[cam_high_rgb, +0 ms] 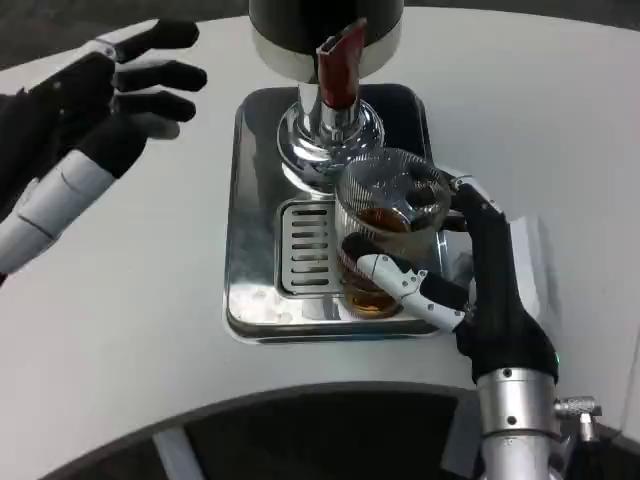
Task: Grasp the cup under the faucet to collect the drink, then remove the cup.
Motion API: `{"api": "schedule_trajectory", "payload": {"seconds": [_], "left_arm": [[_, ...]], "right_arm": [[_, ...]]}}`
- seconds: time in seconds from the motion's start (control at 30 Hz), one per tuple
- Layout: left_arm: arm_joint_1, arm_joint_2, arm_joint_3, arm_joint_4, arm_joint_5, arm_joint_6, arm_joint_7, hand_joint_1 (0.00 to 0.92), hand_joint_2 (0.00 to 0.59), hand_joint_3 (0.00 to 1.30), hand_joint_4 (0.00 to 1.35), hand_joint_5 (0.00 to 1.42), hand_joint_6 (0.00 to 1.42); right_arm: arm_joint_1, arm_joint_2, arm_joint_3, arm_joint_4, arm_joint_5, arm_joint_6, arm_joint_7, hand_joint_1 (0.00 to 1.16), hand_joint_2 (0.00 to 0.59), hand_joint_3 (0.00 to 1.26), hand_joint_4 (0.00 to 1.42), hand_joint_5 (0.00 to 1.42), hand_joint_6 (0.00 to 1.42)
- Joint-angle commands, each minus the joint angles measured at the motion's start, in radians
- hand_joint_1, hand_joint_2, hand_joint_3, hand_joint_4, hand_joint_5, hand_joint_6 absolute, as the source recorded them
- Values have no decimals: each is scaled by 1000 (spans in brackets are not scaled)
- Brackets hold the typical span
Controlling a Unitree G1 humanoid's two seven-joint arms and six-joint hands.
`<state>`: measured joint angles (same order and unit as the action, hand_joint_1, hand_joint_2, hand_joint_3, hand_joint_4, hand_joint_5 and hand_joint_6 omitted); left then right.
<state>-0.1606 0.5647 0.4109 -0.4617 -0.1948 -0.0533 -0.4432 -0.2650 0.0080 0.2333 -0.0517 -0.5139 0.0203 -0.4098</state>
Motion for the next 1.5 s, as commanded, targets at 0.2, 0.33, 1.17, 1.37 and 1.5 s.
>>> {"api": "schedule_trajectory", "payload": {"seconds": [0.2,0.33,1.17,1.37,1.5], "left_arm": [[164,-50,47,-57,1,-23,37,0,119,232,293,343,380],[232,-68,51,-72,9,-31,37,0,119,232,294,343,381],[465,-71,24,-14,150,-101,36,0,121,212,255,307,349],[487,-34,12,-37,267,-95,29,0,125,180,161,213,282],[493,7,9,-84,369,-72,24,0,125,153,96,139,252]], "right_arm": [[40,-70,-18,-56,-2,-105,39,803,244,812,991,1263,1424],[64,-98,-34,-76,-11,-128,42,807,240,814,993,1269,1424],[180,-106,-20,-184,-3,-153,135,810,240,858,1034,1309,1424],[184,-98,3,-224,-12,-159,148,810,240,863,1035,1309,1424],[187,-84,32,-259,-16,-152,162,810,240,863,1035,1317,1424]]}}
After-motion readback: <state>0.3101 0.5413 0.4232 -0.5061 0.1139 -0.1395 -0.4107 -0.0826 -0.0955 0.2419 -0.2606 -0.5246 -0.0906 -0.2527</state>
